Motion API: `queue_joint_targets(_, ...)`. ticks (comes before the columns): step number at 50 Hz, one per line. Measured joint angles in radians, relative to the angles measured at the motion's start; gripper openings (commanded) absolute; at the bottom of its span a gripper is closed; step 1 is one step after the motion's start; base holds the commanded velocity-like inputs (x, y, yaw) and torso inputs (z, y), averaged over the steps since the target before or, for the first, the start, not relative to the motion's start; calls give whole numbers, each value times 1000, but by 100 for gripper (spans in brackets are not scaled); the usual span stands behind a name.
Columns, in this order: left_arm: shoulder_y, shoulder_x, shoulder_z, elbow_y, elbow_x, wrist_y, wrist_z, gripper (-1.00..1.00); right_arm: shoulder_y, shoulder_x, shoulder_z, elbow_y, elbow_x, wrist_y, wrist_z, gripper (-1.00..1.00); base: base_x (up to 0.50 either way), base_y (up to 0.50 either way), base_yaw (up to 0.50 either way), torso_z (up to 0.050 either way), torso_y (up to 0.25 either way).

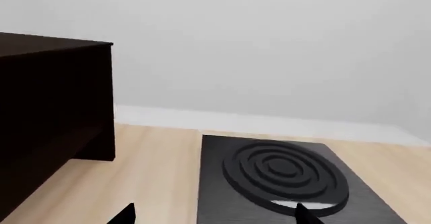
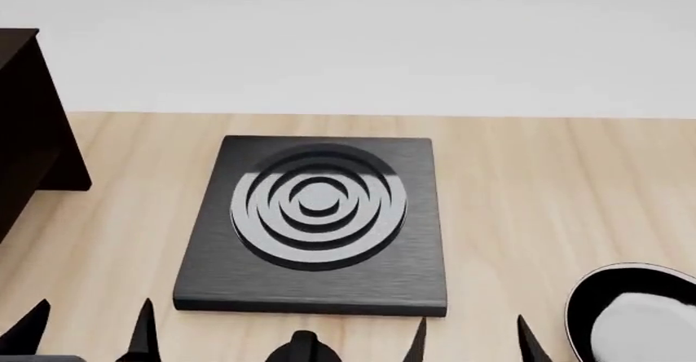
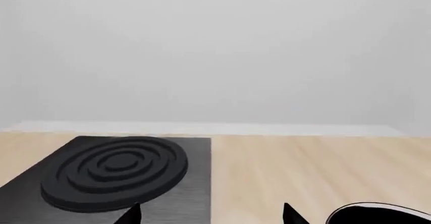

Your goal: Put the frying pan on the cabinet shelf.

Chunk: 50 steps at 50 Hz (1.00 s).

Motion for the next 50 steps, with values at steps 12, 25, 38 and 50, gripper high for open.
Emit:
queue_joint_targets(12, -80, -34, -37, 269, -131, -328, -62, 100, 12, 49, 15, -298, 36, 308, 17, 100, 0, 0, 0, 0, 0)
queue_joint_targets(25, -259, -29, -152, 456, -338, -715, -151, 100, 61, 134, 128, -568, 134, 707, 8, 100, 0, 0, 1, 0, 0)
queue_joint_targets(38, -322, -29, -225, 523, -458, -880, -192, 100, 93, 230, 307, -685, 222, 999, -14, 100, 0, 0, 0, 0, 0)
queue_joint_targets(50, -340, -35, -250, 536, -509, -924, -214, 100, 79, 287, 433, -680, 255, 1131, -33, 100, 0, 0, 0, 0, 0)
